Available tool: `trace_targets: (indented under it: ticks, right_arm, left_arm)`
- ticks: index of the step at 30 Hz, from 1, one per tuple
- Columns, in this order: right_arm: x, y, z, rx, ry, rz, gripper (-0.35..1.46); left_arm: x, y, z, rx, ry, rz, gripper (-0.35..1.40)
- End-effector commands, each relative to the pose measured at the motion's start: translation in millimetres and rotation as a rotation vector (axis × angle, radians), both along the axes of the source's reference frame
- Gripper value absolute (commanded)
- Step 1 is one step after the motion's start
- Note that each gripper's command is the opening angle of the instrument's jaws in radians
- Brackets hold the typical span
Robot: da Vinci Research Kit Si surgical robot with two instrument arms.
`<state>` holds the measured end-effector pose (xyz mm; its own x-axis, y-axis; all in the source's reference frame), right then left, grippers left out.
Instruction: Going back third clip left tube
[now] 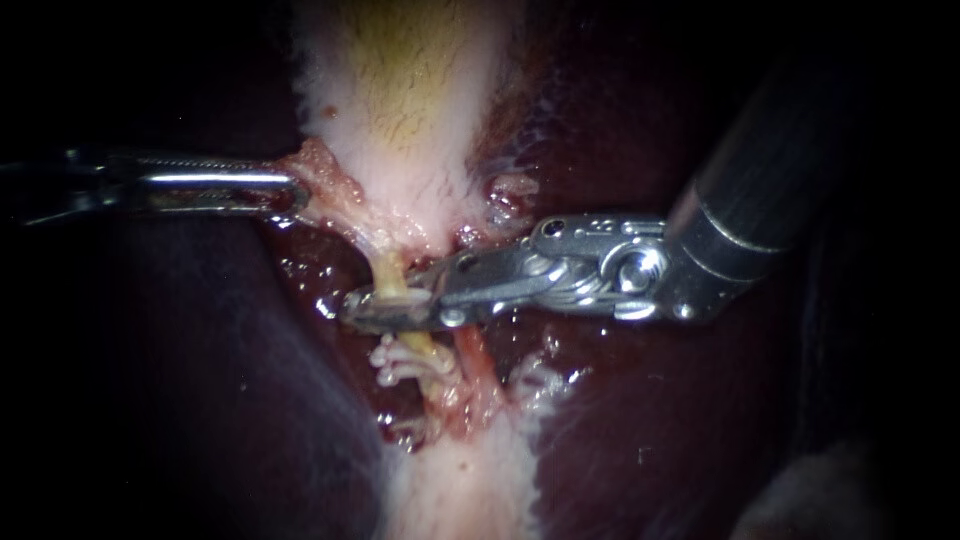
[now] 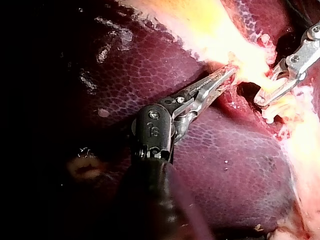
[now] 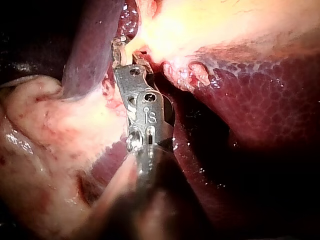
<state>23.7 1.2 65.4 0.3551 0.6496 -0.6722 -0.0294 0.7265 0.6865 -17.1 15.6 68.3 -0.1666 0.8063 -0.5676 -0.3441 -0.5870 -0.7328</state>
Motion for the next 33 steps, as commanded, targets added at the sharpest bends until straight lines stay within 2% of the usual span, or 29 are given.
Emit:
trace_targets:
  ticks: [1, 7, 9, 11, 14, 20, 22, 26, 33]
  right_arm:
    - [0.0, 0.1, -0.1, 0.001, 0.001, 0.002, -0.35]
    - [0.0, 0.4, -0.4, 0.023, 0.010, 0.010, -0.35]
    - [0.1, 0.2, -0.2, 0.034, 0.027, -0.019, -0.04]
    - [0.3, -0.1, 0.2, 0.034, 0.039, -0.019, 0.27]
    - [1.1, -0.5, 1.0, 0.032, 0.065, -0.001, 0.46]
    - [2.1, -1.4, 2.2, 0.023, 0.066, -0.002, 0.49]
    - [2.2, -1.4, 2.6, 0.015, 0.057, 0.013, 0.49]
    - [1.8, -0.8, 3.4, -0.001, 0.040, 0.043, 0.50]
    - [0.3, 0.0, 4.4, -0.039, 0.021, 0.068, 0.50]
  left_arm:
    - [0.0, 0.0, 0.0, 0.000, 0.000, 0.000, -0.35]
    - [0.0, 0.0, 0.0, 0.000, 0.000, 0.000, -0.35]
    - [0.0, 0.0, 0.0, 0.000, 0.000, 0.000, -0.35]
    - [0.0, 0.0, 0.0, 0.000, 0.000, 0.000, -0.35]
    - [0.0, 0.0, 0.0, 0.000, 0.000, 0.000, -0.35]
    - [0.1, -0.1, -0.1, 0.000, 0.000, 0.000, -0.35]
    - [0.1, -0.1, -0.1, 0.000, 0.000, 0.000, -0.35]
    - [0.1, -0.1, -0.1, 0.000, 0.000, 0.000, -0.35]
    - [0.1, -0.1, -0.1, 0.000, 0.000, 0.000, -0.35]
